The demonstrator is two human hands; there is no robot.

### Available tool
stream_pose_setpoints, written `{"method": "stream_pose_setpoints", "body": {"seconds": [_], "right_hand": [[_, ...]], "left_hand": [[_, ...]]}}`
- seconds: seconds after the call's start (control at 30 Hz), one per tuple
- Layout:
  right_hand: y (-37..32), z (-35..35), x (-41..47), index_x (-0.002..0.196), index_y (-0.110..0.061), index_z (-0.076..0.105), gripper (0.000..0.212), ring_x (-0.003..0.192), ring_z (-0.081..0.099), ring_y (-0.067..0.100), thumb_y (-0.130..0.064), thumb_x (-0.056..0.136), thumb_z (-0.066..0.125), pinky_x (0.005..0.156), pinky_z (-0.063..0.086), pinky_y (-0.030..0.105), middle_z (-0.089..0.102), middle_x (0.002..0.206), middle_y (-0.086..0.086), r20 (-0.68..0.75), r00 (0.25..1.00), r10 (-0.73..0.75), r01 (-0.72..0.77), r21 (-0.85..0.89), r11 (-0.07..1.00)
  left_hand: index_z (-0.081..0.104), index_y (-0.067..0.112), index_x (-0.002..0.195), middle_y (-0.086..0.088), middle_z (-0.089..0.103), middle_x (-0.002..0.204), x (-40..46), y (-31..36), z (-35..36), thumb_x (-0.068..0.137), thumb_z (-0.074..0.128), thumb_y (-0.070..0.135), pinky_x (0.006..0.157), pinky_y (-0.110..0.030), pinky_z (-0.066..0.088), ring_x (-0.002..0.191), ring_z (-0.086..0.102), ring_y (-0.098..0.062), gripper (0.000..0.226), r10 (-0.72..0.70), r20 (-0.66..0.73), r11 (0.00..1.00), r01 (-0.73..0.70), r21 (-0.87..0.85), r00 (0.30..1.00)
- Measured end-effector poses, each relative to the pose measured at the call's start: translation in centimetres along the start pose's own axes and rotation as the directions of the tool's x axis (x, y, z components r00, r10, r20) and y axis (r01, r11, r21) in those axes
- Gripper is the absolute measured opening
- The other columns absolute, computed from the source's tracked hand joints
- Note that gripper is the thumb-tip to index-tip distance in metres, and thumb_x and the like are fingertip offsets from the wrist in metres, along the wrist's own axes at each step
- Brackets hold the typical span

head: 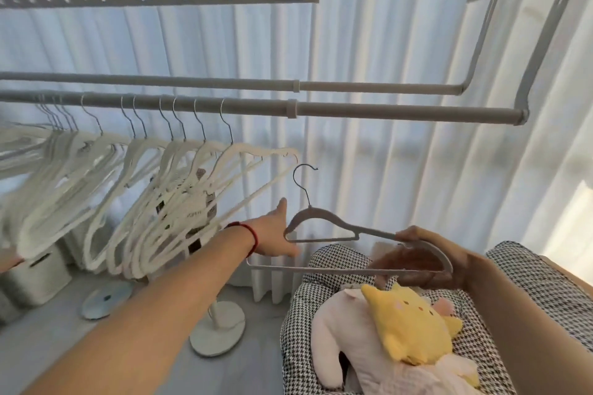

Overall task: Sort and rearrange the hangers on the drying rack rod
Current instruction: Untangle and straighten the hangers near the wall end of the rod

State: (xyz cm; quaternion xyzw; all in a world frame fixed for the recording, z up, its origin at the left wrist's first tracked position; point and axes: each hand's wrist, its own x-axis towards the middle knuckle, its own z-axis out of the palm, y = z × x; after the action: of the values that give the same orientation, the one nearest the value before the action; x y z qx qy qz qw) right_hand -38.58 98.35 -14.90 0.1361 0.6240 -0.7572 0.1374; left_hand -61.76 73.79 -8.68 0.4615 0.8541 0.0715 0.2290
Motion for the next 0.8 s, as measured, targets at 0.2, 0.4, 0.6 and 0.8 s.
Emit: {"method": "stream_pose_setpoints", "body": {"seconds": [0.2,0.4,0.6,0.8], "right_hand": [[1.9,-2.4,-1.8,0.144,0.016,0.039,0.075,0.048,0.060,0.014,-0.047,0.102,0.035,0.037,0.036,0.020,0.070,0.114,0.032,-0.005,0.999,-0.039,0.039,0.125,0.991],[3.1,-3.9,0.0,0.138,0.005,0.056,0.085,0.100,0.071,0.049,-0.067,0.095,0.039,0.058,0.064,0.040,0.058,0.134,0.039,-0.257,0.961,-0.106,0.215,0.443,0.871],[1.0,1.8,3.4,0.113,-0.008,0.071,0.032,0.103,0.070,0.035,-0.028,0.103,0.048,0.082,0.056,0.045,0.073,0.114,0.018,-0.635,0.699,-0.330,0.351,-0.099,0.931],[-2.1,9.4,6.2,0.104,-0.020,0.072,0.018,0.095,0.071,0.021,-0.015,0.098,0.056,0.085,0.061,0.046,0.074,0.100,0.006,-0.533,0.628,-0.567,0.380,-0.425,0.821]], "left_hand": [[0.062,0.016,0.098,0.005,0.075,0.091,-1.7,0.4,4.4,0.106,0.041,0.045,0.080,-0.033,0.053,0.086,0.069,-0.014,0.037,0.065,-0.044,0.981,-0.072,-0.180,0.997],[0.062,0.014,0.093,-0.006,0.069,0.063,-7.1,1.9,1.2,0.105,0.046,0.043,0.060,-0.038,0.056,0.050,0.066,-0.027,0.035,0.011,-0.226,0.967,-0.067,-0.244,0.974],[0.065,0.016,0.085,0.009,0.060,0.057,-12.1,1.9,-4.2,0.105,0.045,0.040,0.041,-0.023,0.042,0.036,0.049,-0.006,0.038,-0.174,-0.458,0.985,0.145,-0.097,0.872],[0.059,0.010,0.091,-0.004,0.073,0.094,-12.6,0.2,-6.8,0.105,0.042,0.037,0.057,-0.028,0.051,0.046,0.055,-0.011,0.035,-0.262,-0.600,0.940,0.341,0.019,0.756]]}}
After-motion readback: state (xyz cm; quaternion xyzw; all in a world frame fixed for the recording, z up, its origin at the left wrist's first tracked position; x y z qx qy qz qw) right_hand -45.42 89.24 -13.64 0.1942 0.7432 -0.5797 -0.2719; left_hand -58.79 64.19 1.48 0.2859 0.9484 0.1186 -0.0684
